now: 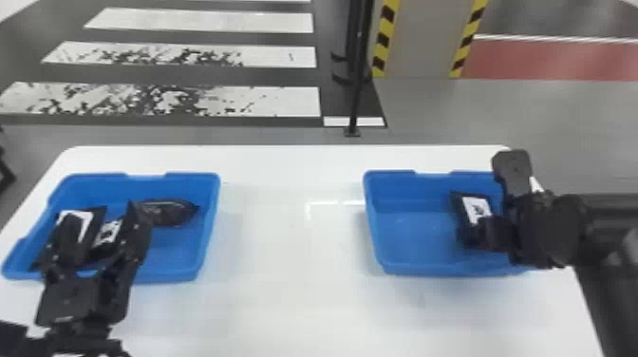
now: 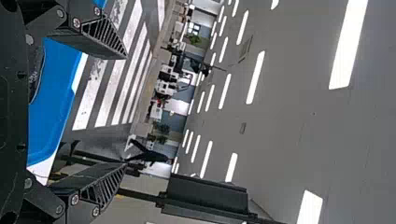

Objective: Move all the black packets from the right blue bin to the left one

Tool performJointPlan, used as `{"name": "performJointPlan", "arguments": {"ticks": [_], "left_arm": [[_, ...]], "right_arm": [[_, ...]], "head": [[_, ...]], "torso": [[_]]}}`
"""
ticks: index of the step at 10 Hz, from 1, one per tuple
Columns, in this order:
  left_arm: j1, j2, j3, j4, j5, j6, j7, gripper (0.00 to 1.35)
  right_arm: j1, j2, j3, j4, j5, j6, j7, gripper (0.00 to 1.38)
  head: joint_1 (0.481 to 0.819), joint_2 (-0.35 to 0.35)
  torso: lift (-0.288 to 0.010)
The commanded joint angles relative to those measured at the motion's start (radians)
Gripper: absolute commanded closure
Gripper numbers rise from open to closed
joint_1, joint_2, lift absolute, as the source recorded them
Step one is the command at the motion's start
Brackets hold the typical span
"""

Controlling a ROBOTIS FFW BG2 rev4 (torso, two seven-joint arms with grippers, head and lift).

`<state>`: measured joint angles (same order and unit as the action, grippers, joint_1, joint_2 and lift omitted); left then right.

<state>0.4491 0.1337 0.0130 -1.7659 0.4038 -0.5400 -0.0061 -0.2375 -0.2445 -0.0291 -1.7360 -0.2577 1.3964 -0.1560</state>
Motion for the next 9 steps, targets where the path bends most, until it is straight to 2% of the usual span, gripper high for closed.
{"name": "performJointPlan", "arguments": {"ticks": [1, 2, 5, 7, 9], "left_arm": [[0.000, 0.000, -0.001, 0.000, 0.001, 0.002, 0.000, 0.25], [0.000, 0.000, -0.001, 0.000, 0.003, 0.002, 0.000, 0.26], [0.007, -0.005, 0.003, 0.000, 0.007, 0.000, 0.000, 0.26], [0.010, -0.005, 0.005, 0.000, 0.009, -0.015, 0.001, 0.26], [0.007, -0.003, -0.013, 0.000, 0.009, -0.052, 0.011, 0.26]], "right_arm": [[0.002, 0.001, -0.001, 0.012, -0.016, -0.037, 0.016, 0.93], [0.012, 0.002, -0.001, 0.014, -0.031, -0.071, 0.029, 1.15], [0.117, 0.004, -0.019, -0.047, -0.103, -0.238, 0.066, 1.16], [0.174, 0.004, -0.021, -0.118, -0.155, -0.287, 0.102, 1.16], [0.233, 0.004, -0.023, -0.231, -0.221, -0.371, 0.208, 1.16]], "head": [[0.695, -0.037], [0.695, -0.031], [0.695, -0.008], [0.695, 0.021], [0.695, 0.064]], "torso": [[-0.168], [-0.168], [-0.168], [-0.168], [-0.168]]}}
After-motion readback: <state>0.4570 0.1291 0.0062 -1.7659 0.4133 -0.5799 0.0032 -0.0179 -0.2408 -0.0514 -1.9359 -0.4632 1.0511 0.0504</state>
